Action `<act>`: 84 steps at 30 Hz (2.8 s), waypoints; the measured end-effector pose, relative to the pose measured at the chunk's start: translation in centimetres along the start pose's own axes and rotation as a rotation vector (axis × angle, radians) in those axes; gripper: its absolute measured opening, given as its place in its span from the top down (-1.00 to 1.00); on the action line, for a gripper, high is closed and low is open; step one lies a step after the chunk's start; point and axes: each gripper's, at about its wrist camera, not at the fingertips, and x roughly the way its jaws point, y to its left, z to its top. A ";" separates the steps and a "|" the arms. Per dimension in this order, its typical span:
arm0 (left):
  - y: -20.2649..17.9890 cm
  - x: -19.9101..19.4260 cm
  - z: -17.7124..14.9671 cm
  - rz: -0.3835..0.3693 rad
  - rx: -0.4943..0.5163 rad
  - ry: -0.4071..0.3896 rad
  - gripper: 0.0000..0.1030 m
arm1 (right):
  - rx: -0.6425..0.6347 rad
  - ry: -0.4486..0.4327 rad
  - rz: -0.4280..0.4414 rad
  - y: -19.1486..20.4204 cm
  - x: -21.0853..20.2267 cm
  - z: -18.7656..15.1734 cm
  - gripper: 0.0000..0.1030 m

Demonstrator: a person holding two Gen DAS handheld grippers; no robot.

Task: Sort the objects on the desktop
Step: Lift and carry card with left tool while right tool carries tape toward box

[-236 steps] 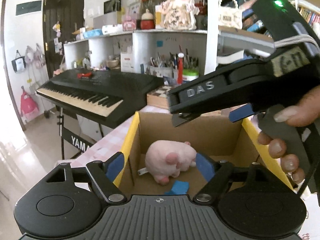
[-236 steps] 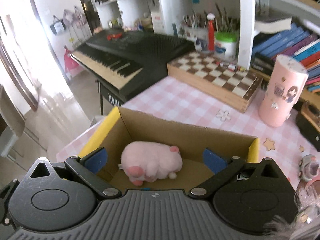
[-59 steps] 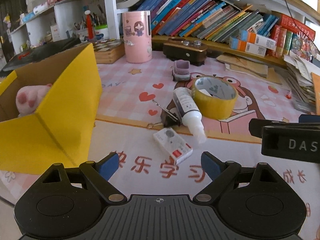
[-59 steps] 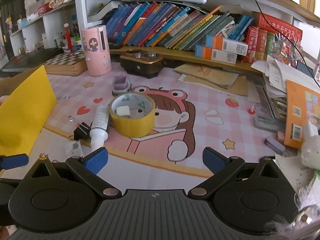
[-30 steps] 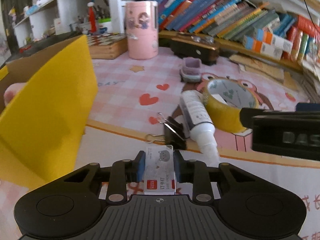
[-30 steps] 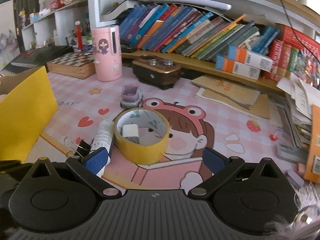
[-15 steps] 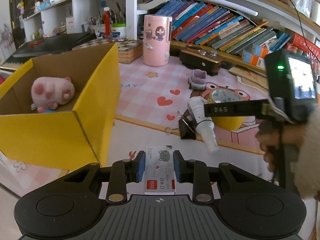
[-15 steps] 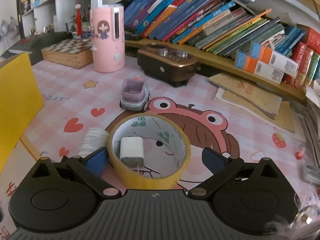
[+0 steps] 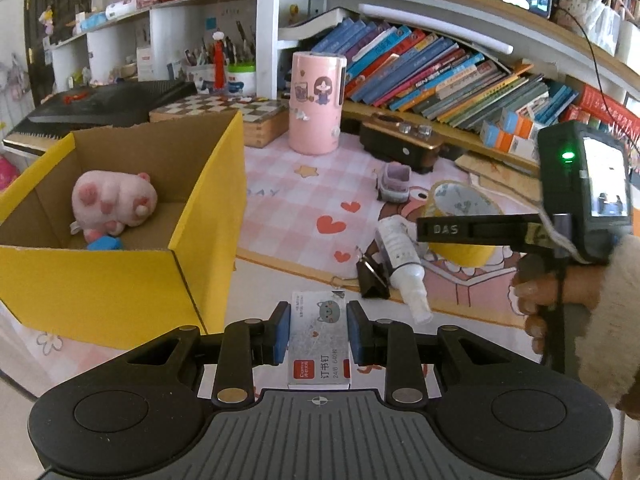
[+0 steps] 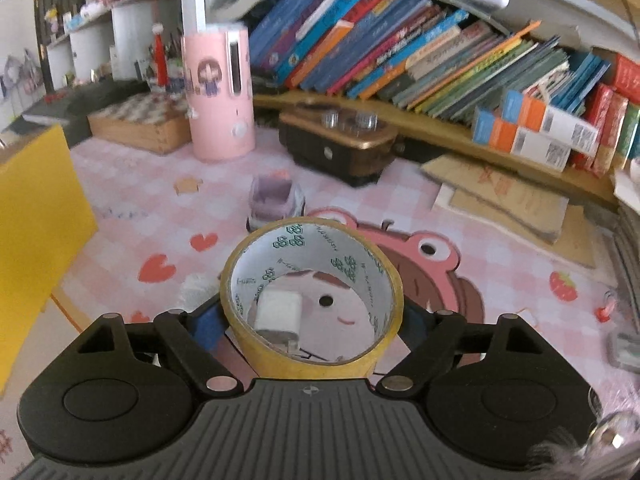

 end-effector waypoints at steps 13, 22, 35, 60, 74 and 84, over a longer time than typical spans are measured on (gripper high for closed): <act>1.6 -3.5 0.1 -0.062 -0.055 -0.058 0.46 | 0.080 -0.030 0.089 0.4 -9.4 -0.5 -0.62; 3.7 -5.7 -1.7 -0.114 -0.072 -0.074 0.46 | 0.077 0.027 0.124 3.4 -14.4 -3.3 -0.62; 8.5 -8.1 -4.3 -0.161 -0.103 -0.040 0.46 | 0.072 0.099 0.113 9.1 -18.3 -6.8 -0.62; 18.7 -14.6 -10.4 -0.177 -0.141 0.001 0.46 | 0.072 0.203 0.160 21.8 -23.4 -13.4 -0.62; 21.9 -17.0 -11.9 -0.145 -0.176 -0.028 0.46 | 0.025 0.204 0.205 25.7 -24.3 -13.8 -0.62; 23.2 -17.6 -11.9 -0.131 -0.193 -0.050 0.46 | -0.003 0.194 0.222 27.1 -24.4 -13.4 -0.62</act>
